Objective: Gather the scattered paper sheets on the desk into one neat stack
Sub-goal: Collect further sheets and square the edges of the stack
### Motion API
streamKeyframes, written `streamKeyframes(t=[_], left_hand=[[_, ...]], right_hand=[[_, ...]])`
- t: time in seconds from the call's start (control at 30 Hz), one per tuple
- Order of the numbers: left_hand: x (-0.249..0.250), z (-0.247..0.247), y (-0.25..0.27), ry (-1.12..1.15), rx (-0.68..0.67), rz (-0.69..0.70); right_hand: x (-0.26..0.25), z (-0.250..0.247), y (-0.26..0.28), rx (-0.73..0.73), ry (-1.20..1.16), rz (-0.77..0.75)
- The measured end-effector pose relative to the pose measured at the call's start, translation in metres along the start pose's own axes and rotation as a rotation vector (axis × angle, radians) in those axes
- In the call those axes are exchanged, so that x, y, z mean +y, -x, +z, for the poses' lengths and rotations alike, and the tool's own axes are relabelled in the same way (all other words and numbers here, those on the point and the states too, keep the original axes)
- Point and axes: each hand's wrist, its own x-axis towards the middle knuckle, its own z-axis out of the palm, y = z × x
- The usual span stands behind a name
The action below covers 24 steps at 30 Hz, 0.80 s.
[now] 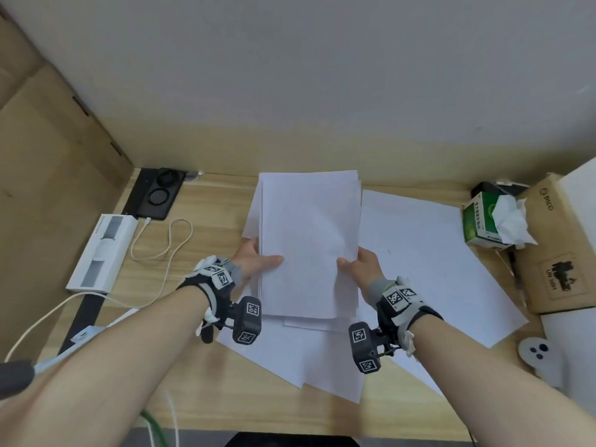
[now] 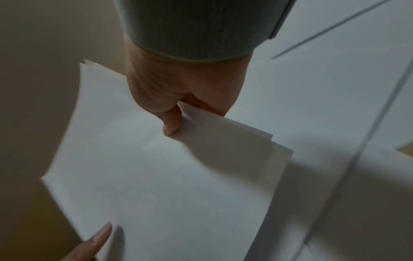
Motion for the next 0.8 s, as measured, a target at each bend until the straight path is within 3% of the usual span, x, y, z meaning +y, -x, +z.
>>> streamKeyframes(t=[0.07, 0.17, 0.3, 0.6, 0.8], left_hand=[[0.021, -0.001, 0.0, 0.054, 0.006, 0.009], [0.055, -0.008, -0.003, 0.022, 0.138, 0.073], [0.089, -0.012, 0.006, -0.042, 0.166, 0.139], [0.077, 0.001, -0.002, 0.064, 0.205, 0.163], [0.1, 0.003, 0.002, 0.06, 0.194, 0.241]], right_hand=[[-0.021, -0.003, 0.001, -0.009, -0.032, -0.055], [-0.053, -0.005, -0.002, -0.006, -0.118, -0.106], [-0.081, 0.001, -0.009, -0.014, -0.205, -0.132], [-0.065, 0.013, -0.021, 0.009, -0.313, -0.028], [-0.081, 0.006, -0.029, 0.021, -0.361, -0.066]])
